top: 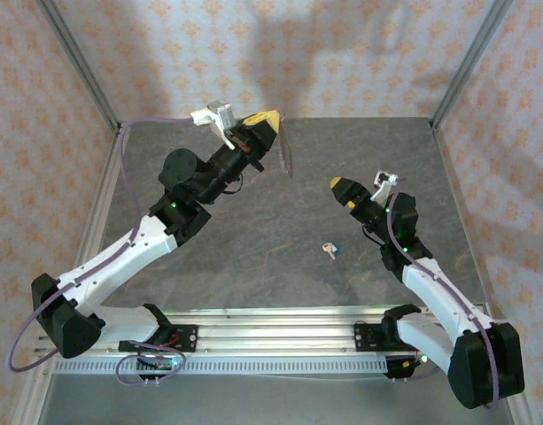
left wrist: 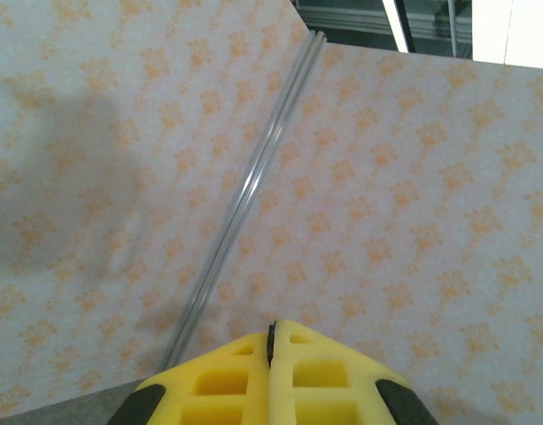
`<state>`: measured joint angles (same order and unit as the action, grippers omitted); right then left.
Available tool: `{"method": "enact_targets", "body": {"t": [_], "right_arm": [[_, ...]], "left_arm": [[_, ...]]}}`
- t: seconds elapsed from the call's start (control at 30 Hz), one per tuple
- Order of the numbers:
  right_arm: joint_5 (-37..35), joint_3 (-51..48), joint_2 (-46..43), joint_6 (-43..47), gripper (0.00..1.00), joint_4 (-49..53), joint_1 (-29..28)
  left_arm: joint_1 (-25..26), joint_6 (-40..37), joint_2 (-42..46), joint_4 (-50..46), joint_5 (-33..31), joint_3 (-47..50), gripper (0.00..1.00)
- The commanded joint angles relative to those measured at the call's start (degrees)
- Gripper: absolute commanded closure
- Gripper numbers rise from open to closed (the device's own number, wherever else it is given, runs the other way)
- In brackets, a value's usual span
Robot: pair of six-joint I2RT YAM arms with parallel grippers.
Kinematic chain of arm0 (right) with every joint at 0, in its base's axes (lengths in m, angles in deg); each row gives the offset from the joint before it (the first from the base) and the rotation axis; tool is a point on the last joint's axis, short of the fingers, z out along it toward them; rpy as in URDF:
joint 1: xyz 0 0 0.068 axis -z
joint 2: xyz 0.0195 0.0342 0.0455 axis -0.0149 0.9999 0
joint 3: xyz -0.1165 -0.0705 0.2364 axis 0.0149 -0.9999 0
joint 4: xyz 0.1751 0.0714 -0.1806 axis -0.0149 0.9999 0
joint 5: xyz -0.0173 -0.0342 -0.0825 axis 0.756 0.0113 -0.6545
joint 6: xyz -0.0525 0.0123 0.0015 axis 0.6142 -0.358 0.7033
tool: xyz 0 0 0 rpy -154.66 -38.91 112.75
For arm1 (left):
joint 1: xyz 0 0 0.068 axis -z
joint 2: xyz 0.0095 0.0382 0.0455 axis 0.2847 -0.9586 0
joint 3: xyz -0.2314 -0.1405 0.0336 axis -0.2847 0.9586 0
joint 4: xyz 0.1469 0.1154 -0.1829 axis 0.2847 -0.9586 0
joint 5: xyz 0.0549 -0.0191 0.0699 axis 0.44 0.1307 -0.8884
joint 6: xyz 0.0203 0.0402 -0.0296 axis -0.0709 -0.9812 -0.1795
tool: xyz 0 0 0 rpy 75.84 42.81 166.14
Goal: Put the keys on the keyring
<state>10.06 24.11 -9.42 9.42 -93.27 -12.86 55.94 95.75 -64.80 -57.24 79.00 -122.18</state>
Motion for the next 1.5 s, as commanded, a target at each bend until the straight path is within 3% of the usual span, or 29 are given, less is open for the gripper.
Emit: {"method": "enact_targets", "body": {"t": [0.0,0.5,0.63,0.93,1.23,1.47], "right_arm": [[-0.7,-0.2,0.2,-0.5,0.16,-1.9,0.0],[-0.8,-0.3,0.3,-0.8,0.16,-2.0,0.0],[-0.8,-0.4,0.1,-0.7,0.16,-1.9,0.0],[-1.0,-0.8,0.5,-0.4,0.16,-1.4,0.1],[-1.0,-1.0,0.7,-0.5,0.16,-1.1,0.0],[-1.2,-1.4,0.5,-0.9,0.16,-0.7,0.0]], "left_arm": [[0.7,0.5,1.1,4.3,-2.9,0.1,1.0],[2.7,-6.0,1.2,4.2,3.8,-1.0,1.0],[3.3,-10.0,1.5,5.4,11.3,-0.6,1.0],[5.5,-24.1,3.8,-8.9,24.0,-4.4,1.0],[8.0,-32.7,6.6,-18.7,26.9,-6.2,1.0],[9.9,-35.7,8.9,-21.0,26.4,-5.9,1.0]]}}
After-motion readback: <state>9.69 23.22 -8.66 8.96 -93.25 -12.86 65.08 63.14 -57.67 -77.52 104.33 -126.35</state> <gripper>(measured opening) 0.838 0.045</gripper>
